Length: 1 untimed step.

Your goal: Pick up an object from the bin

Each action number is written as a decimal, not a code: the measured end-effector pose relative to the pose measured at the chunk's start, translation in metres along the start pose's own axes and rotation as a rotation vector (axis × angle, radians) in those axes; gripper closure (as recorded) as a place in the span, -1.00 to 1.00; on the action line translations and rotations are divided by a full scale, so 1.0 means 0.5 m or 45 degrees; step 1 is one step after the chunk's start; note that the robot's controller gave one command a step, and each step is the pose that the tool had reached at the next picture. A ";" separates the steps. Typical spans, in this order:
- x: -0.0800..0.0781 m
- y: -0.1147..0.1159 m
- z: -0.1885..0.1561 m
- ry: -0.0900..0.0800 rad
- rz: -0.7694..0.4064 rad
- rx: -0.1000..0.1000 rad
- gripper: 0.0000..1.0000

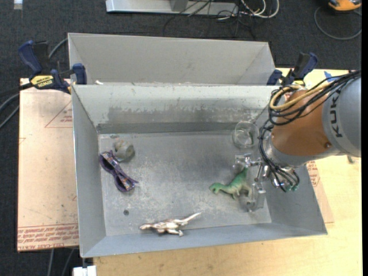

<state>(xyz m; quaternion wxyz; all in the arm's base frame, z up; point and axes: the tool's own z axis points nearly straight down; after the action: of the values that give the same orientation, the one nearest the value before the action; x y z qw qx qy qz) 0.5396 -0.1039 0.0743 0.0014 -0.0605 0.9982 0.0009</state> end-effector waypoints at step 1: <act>-0.112 -0.022 -0.017 -0.006 -0.091 -0.001 1.00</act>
Offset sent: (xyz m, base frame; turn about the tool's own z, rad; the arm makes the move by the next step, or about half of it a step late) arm 0.0000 0.0000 0.0000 0.0000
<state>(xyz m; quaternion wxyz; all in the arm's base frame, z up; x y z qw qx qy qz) 0.5963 -0.1083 0.0829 0.0036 -0.0962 0.9954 0.0012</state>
